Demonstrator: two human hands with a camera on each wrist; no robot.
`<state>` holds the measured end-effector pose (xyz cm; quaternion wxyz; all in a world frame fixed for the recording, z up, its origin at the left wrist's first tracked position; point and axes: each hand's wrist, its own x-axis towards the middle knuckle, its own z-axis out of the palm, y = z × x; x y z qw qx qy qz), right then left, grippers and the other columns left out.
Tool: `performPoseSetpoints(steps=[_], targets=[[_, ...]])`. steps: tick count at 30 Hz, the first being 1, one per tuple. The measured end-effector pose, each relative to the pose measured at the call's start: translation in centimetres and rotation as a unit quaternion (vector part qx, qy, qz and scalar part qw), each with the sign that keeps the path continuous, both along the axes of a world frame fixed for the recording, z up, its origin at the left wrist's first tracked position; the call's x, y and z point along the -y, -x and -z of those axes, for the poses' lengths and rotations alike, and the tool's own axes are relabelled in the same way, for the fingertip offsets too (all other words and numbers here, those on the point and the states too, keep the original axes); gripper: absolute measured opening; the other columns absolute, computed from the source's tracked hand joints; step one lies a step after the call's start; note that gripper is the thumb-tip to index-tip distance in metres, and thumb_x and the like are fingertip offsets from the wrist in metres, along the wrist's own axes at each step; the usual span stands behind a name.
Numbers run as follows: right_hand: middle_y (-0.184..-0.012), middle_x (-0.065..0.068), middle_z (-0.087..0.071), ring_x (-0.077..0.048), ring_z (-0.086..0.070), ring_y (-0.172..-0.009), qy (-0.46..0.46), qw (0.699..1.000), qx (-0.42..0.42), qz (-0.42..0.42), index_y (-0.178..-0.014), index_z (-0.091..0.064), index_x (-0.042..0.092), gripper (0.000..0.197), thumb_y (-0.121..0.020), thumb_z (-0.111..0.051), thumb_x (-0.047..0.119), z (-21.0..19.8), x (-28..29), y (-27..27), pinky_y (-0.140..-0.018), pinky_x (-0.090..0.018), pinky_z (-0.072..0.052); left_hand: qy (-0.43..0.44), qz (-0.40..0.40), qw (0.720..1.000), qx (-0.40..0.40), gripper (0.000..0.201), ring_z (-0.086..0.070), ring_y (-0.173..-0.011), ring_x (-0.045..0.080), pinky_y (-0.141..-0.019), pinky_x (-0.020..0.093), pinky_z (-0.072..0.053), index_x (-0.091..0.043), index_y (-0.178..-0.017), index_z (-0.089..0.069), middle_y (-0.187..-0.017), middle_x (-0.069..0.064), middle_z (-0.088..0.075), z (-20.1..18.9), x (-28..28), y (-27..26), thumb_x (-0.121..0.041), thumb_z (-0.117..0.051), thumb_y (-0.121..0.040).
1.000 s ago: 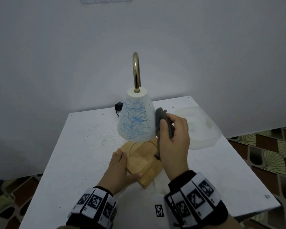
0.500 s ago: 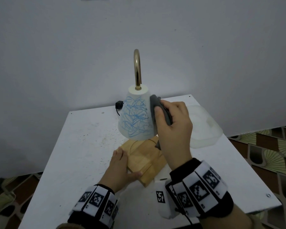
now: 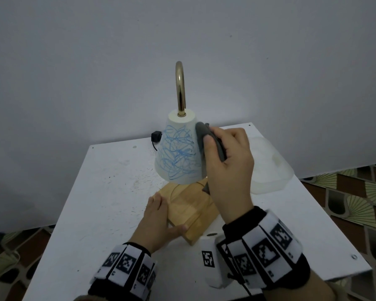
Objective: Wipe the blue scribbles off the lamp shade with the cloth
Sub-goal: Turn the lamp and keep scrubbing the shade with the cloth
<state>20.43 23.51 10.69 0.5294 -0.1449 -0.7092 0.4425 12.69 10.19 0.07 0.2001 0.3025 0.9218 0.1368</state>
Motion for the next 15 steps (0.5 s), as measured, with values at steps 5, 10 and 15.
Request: performPoseSetpoints(steps=[5,10,15], targets=[[-0.095,-0.001,-0.051,0.0,-0.048,-0.088,-0.064,0.998,-0.004,-0.013,-0.107,-0.064,0.0,0.021,-0.09,-0.054,0.006,0.4,1.7,-0.9,-0.08,-0.005,-0.038,0.004,0.002,1.0,0.0,0.103,0.012,-0.145,0.026,-0.117,0.035,-0.006,-0.008,-0.15,0.003,-0.157,0.009,0.013,-0.2,0.0,-0.1,-0.059,-0.055,-0.083],[-0.095,-0.002,-0.051,-0.003,-0.048,-0.086,-0.065,0.998,0.008,0.001,-0.107,-0.065,0.001,0.021,-0.09,-0.053,0.006,0.8,0.7,-0.9,-0.078,-0.007,-0.039,0.004,0.0,1.0,-0.001,0.101,0.011,-0.145,0.026,-0.117,0.035,-0.007,-0.008,-0.15,0.0,-0.158,0.009,0.011,-0.3,-0.1,-0.2,-0.059,-0.056,-0.082],[-0.095,0.001,-0.048,0.005,-0.047,-0.088,-0.023,0.999,0.011,-0.023,-0.107,-0.064,0.005,0.021,-0.091,-0.051,0.011,-0.1,0.9,-0.4,-0.078,-0.002,-0.037,0.01,0.0,1.0,-0.004,0.101,0.011,-0.145,0.027,-0.118,0.035,-0.006,-0.006,-0.149,0.0,-0.157,0.011,0.011,-0.3,-0.2,-0.2,-0.059,-0.055,-0.082]])
